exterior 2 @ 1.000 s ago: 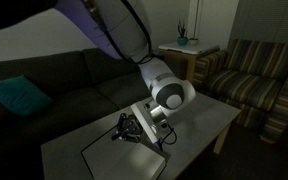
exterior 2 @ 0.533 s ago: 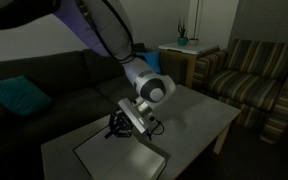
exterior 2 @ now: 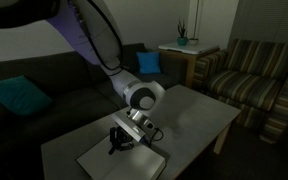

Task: Open the first page of the book

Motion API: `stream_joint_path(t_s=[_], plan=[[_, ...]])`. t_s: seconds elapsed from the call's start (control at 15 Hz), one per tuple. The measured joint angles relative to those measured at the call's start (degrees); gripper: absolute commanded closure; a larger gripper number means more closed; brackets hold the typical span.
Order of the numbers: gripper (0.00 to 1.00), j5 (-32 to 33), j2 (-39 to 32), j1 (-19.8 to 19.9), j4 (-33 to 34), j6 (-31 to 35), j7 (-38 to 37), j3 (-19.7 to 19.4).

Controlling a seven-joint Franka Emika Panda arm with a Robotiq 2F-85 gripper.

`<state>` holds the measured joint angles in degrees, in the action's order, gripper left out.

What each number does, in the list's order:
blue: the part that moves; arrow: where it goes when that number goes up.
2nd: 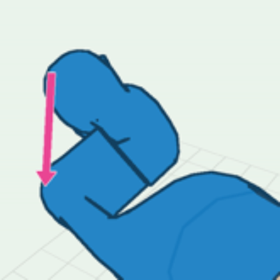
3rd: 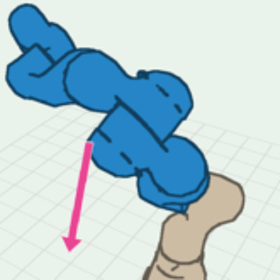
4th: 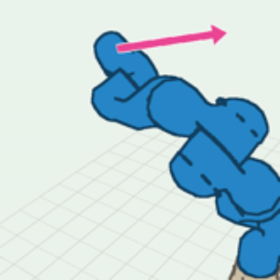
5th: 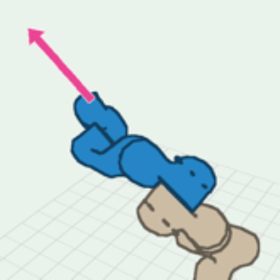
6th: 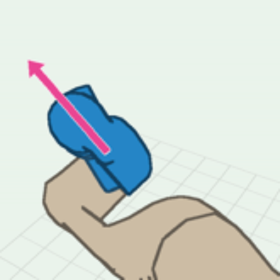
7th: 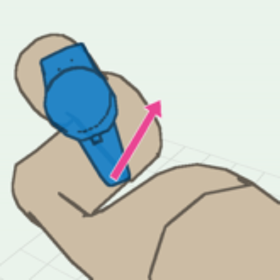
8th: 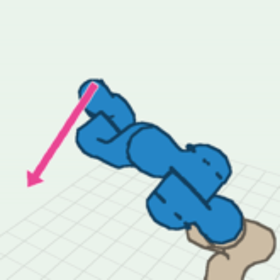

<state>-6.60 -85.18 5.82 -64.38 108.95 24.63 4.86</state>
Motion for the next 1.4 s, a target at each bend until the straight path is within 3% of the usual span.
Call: stream_joint_path(t_s=[0.33,0.6,0.93,1.07,1.4], plan=[[1.0,4.7,0.2,-0.6,1.7,3.4,-1.4,-0.5],[1.0,7.0,1.4,-1.6,1.6,13.0,-1.9,-2.4],[1.0,9.2,8.0,-1.6,-7.9,26.4,0.4,-3.3],[0.73,10.3,11.5,-1.6,-12.9,30.7,0.5,-4.0],[0.39,13.7,20.4,-1.0,-26.0,39.0,1.1,-5.2]])
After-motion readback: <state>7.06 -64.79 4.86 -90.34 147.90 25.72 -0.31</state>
